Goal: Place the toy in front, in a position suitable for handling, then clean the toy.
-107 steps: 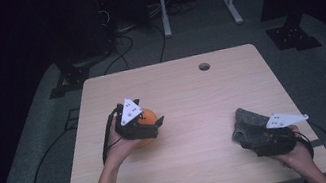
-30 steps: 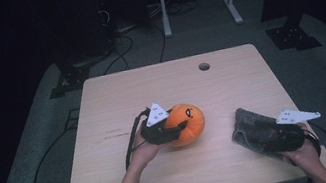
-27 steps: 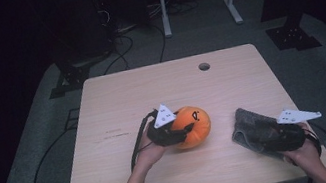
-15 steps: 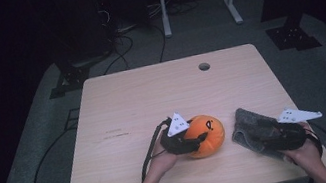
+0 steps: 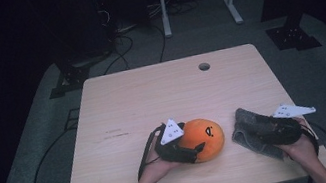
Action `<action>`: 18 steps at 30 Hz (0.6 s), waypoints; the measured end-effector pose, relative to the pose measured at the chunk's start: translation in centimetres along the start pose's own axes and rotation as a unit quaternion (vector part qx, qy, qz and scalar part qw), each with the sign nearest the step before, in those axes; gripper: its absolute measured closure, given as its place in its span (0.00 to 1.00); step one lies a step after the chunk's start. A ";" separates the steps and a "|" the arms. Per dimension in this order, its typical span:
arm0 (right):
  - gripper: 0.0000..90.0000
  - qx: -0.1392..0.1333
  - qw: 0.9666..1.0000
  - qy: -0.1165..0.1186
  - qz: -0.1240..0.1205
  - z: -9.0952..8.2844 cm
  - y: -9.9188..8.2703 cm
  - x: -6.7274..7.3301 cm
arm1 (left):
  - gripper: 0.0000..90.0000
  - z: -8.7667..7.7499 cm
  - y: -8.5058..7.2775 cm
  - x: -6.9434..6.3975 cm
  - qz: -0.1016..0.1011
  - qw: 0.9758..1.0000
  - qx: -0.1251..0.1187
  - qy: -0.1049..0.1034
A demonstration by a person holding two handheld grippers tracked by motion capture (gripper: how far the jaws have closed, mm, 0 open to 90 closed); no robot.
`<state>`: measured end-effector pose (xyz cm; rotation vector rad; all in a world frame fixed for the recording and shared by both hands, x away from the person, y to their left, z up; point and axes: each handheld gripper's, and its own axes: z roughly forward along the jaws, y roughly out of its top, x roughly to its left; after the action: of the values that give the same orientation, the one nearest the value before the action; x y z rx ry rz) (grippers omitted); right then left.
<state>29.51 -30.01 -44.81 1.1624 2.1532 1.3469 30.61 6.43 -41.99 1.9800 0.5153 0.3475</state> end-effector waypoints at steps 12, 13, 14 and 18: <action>0.35 -0.010 1.000 -0.002 -0.005 -0.2 1.4 -0.4 | 0.08 -1.4 -0.1 1.3 0.005 1.000 -0.010 0.016; 0.35 -0.010 1.000 -0.002 -0.005 -0.2 1.4 -0.4 | 0.08 -1.4 -0.1 1.3 0.006 1.000 -0.011 0.016; 0.35 -0.009 1.000 -0.003 -0.005 -0.1 1.4 -0.4 | 0.08 -1.4 -0.1 1.3 0.006 1.000 -0.011 0.014; 0.35 0.000 1.000 -0.010 -0.003 0.3 1.4 -0.6 | 0.08 -1.2 -0.2 1.2 0.015 1.000 0.002 0.008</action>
<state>30.68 -29.97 -43.84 1.1635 2.1414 1.3257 31.07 8.03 -41.56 1.9922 0.4967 0.3807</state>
